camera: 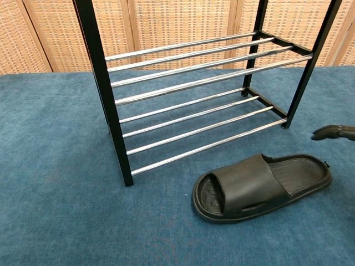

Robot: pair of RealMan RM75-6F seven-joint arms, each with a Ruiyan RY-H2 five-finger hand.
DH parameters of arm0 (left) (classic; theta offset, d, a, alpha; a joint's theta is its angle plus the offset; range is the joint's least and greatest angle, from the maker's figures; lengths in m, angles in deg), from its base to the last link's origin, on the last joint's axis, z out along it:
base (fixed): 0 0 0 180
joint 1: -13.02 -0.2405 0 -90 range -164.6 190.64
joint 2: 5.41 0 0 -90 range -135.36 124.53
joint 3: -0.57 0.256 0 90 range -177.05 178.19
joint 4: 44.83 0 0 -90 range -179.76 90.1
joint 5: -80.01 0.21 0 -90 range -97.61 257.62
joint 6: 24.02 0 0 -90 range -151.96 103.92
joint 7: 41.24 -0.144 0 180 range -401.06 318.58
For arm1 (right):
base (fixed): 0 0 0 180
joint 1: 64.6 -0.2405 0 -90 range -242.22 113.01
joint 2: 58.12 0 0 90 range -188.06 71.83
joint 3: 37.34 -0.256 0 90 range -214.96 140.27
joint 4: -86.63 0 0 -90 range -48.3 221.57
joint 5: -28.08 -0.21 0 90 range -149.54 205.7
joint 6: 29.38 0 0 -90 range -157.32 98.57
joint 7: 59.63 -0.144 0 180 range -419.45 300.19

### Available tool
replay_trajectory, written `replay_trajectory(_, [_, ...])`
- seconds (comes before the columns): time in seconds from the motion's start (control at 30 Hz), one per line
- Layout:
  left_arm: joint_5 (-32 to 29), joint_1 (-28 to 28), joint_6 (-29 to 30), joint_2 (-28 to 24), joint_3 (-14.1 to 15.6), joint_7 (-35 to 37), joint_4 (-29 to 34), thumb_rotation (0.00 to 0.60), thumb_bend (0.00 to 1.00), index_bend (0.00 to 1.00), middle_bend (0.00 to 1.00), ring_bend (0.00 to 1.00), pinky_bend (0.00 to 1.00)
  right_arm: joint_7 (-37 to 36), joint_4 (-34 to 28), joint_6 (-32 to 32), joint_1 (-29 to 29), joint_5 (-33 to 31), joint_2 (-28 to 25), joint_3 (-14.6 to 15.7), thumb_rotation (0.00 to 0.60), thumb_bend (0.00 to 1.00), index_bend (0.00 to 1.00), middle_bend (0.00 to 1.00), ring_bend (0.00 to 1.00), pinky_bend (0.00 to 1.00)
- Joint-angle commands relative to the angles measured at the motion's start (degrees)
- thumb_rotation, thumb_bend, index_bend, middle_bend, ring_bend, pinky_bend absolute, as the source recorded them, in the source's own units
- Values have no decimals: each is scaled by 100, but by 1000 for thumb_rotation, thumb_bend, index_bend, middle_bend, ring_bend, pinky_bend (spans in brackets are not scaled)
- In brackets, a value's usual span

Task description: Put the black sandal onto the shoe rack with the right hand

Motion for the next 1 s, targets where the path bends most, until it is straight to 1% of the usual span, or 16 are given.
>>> replay_trajectory(0.03, [-66, 21, -42, -4, -25, -2, 4, 600, 100, 0, 0, 0, 0, 237, 199, -290, -248, -260, 354, -181, 600, 0, 0, 0, 0, 0])
replay_trajectory(0.27, [-164, 40, -83, -30, -64, 63, -13, 600, 100, 0, 0, 0, 0, 673, 446, -902, -636, -662, 727, -353, 600, 0, 0, 0, 0, 0])
replay_trajectory(0.43, [-219, 69, -141, -44, -83, 85, -29, 600, 100, 0, 0, 0, 0, 906, 531, -1242, -829, -913, 864, -412, 600, 0, 0, 0, 0, 0])
replay_trajectory(0.67, [-249, 80, -157, -50, -92, 81, -23, 600, 100, 0, 0, 0, 0, 1204, 615, -1553, -1034, -1206, 1044, -463, 600, 0, 0, 0, 0, 0])
replay_trajectory(0.87, [-276, 88, -176, -59, -99, 108, -33, 600, 100, 0, 0, 0, 0, 1459, 663, -1859, -1180, -1578, 1065, -506, 600, 0, 3, 2, 0, 0])
replay_trajectory(0.93, [-288, 100, -200, -62, -101, 111, -37, 600, 100, 0, 0, 0, 0, 1571, 663, -1982, -1227, -1752, 1039, -514, 600, 0, 30, 36, 0, 0])
replay_trajectory(1.0, [-301, 107, -213, -63, -103, 106, -39, 600, 99, 0, 0, 0, 0, 1637, 648, -1995, -1238, -1883, 1027, -532, 600, 0, 95, 107, 0, 0])
